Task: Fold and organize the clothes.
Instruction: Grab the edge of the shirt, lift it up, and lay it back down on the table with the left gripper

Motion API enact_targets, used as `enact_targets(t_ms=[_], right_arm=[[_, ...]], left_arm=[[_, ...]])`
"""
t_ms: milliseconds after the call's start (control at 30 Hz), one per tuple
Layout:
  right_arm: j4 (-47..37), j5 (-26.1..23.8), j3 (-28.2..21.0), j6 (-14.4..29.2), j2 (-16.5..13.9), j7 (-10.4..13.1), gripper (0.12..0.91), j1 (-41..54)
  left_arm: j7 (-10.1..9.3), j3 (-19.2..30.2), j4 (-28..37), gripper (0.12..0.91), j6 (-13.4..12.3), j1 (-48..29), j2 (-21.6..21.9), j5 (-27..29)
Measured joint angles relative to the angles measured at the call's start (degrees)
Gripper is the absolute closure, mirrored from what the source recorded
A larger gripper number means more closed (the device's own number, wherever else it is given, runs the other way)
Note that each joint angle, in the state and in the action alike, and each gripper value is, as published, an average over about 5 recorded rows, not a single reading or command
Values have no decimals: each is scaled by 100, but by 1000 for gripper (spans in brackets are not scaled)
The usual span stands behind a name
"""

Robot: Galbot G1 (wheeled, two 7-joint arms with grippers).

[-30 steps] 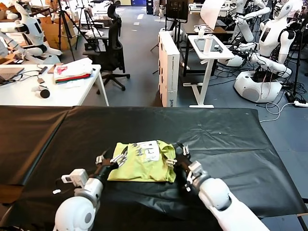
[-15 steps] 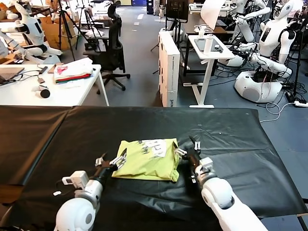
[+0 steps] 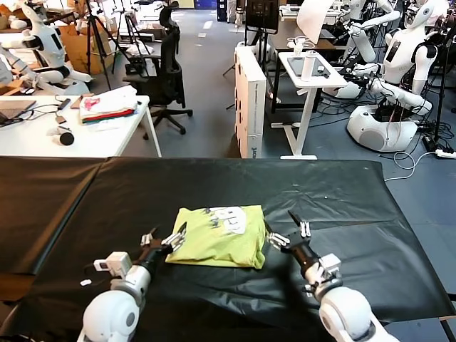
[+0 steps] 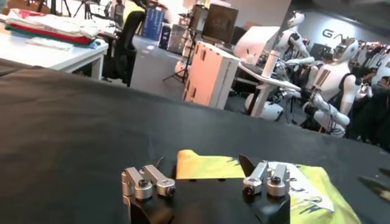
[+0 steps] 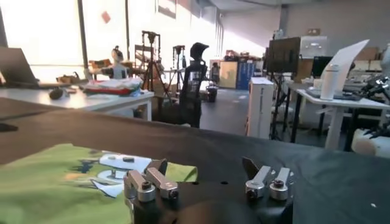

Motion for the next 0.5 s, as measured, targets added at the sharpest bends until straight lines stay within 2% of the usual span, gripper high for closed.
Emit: enact_targets(t_ms=[167, 333, 500], right_arm=[[443, 149, 493, 18, 67, 43, 118, -616], [929, 294, 1036, 19, 166, 51, 118, -1267], [1289, 322, 1366, 20, 227, 52, 118, -1663]], left_arm=[[57, 18, 283, 123, -256, 10, -120, -119], [83, -45, 505, 123, -468, 56, -271, -527], [155, -59, 654, 123, -629, 64, -374, -730]])
